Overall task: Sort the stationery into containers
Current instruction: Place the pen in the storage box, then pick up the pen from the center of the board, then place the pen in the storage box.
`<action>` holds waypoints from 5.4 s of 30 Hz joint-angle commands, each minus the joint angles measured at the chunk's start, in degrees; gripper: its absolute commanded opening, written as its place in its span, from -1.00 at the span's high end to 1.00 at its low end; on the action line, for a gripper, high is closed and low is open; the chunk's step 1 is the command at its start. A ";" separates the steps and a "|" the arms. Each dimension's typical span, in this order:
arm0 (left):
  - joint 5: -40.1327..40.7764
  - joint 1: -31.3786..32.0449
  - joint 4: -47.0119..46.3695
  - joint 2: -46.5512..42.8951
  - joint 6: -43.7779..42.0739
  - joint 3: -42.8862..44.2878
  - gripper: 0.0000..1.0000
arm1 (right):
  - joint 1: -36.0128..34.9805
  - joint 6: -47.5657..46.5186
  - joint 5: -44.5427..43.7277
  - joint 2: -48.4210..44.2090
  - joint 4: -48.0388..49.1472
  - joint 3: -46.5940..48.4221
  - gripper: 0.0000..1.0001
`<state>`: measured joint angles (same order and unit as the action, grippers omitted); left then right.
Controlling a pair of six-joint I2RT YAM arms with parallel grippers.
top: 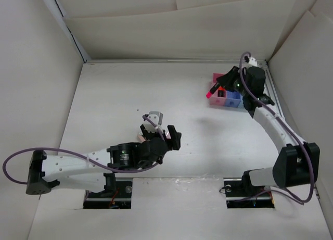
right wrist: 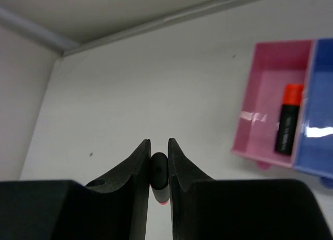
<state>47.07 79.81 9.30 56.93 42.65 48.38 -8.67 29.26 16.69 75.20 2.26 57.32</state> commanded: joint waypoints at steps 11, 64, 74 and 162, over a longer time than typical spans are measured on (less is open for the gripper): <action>-0.13 -1.58 20.92 -5.33 22.99 -6.54 -0.47 | 7.35 -6.75 -15.63 23.49 -1.55 21.25 0.79; -21.76 -23.30 17.33 -7.71 19.30 -19.99 0.28 | -40.38 -6.05 -25.57 -17.81 -16.15 -14.25 0.83; -25.36 -23.30 5.73 0.98 9.74 -18.06 0.60 | -40.90 -4.47 -25.65 -16.40 -14.13 -16.80 0.76; -32.12 -8.44 -16.06 -2.70 -3.10 -8.39 1.00 | -26.93 2.47 2.99 -20.00 -0.42 -10.83 -0.19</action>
<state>16.84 71.24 -2.66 54.68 40.99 40.34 -36.29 30.92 17.65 54.85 -3.70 46.30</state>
